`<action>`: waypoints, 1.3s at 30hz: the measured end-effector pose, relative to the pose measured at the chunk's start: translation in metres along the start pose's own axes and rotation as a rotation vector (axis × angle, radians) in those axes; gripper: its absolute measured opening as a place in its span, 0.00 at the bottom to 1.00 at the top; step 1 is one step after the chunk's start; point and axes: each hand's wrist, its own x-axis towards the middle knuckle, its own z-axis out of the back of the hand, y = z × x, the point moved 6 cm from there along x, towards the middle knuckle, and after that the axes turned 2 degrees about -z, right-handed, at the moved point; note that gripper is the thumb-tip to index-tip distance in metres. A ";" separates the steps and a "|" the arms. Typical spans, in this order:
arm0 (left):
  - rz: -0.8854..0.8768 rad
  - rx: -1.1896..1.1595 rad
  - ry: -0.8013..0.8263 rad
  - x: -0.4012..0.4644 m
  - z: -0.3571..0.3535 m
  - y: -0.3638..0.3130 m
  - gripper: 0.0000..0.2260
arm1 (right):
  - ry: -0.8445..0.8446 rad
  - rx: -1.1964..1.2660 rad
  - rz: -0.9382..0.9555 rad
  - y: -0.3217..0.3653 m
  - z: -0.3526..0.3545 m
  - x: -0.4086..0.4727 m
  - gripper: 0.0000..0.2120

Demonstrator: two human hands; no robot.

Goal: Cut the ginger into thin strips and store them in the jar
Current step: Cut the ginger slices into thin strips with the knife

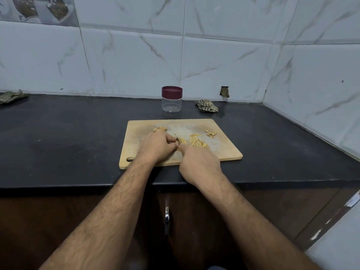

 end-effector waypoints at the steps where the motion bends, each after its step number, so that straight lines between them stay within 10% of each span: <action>1: 0.001 0.004 -0.001 0.000 0.000 0.000 0.11 | 0.008 -0.003 0.002 -0.002 -0.001 -0.005 0.29; 39: -0.015 0.024 -0.018 0.004 -0.003 0.002 0.09 | -0.005 0.011 -0.015 0.005 -0.001 0.009 0.26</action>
